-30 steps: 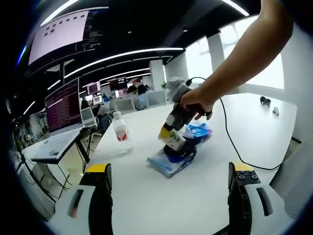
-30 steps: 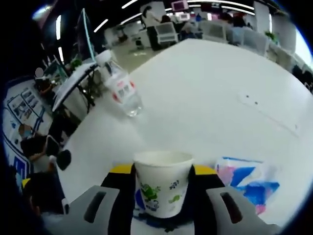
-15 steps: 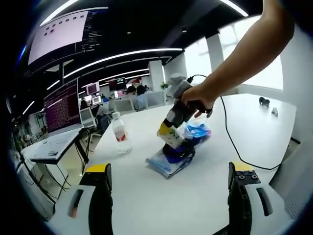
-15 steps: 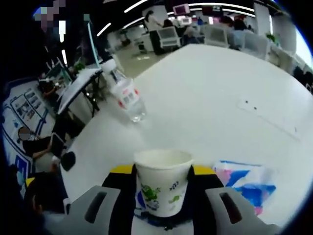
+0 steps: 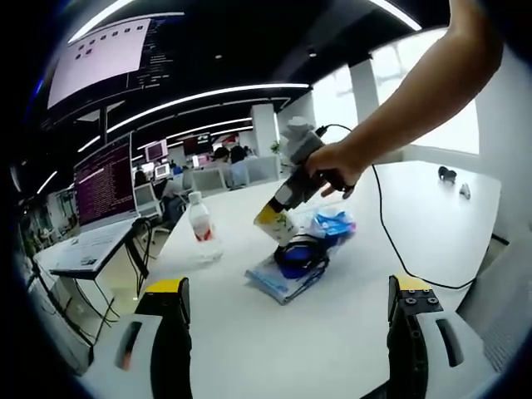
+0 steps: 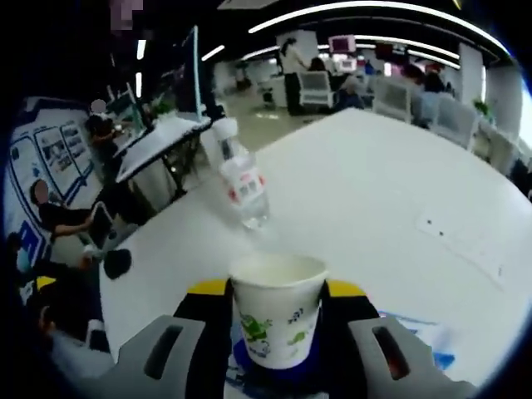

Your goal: Arrange the tabletop items into an orderly group along one side of the table until the central work area is clear of visible clutter.

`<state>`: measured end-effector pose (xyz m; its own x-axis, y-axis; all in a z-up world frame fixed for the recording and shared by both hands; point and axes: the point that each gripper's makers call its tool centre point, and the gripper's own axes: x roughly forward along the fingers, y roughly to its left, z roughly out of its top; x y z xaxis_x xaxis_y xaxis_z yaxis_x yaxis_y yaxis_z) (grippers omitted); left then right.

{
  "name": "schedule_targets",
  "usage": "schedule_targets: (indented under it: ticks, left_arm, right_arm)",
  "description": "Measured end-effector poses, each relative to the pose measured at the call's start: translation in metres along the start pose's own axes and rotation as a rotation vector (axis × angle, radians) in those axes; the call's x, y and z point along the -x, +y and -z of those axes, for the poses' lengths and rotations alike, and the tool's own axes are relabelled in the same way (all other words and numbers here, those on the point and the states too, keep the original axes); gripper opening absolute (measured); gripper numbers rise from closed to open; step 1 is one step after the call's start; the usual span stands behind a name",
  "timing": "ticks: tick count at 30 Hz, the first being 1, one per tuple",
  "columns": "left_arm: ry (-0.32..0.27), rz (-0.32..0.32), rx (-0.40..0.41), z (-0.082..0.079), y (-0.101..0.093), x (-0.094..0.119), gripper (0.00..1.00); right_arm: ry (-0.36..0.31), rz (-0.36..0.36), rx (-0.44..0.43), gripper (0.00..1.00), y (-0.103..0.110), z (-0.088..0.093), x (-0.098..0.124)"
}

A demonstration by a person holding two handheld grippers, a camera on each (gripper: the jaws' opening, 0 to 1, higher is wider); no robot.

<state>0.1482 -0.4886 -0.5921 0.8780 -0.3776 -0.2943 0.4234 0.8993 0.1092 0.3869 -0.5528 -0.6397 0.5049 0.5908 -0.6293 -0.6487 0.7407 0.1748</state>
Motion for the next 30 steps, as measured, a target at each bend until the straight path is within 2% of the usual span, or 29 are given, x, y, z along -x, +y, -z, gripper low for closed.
schedule_targets:
  ticks: [10, 18, 30]
  left_arm:
    - [-0.008, 0.009, -0.005, -0.001, -0.002, 0.000, 1.00]
    - [-0.025, 0.006, 0.010, -0.003, -0.001, 0.002, 1.00]
    - [-0.059, 0.002, 0.006, -0.008, 0.000, 0.005, 1.00]
  right_arm:
    - [-0.062, -0.024, 0.042, 0.38, 0.016, -0.014, -0.007]
    - [-0.079, -0.025, 0.028, 0.38, 0.027, -0.016, -0.011]
    - [-0.116, 0.004, -0.030, 0.38, 0.026, -0.027, -0.021]
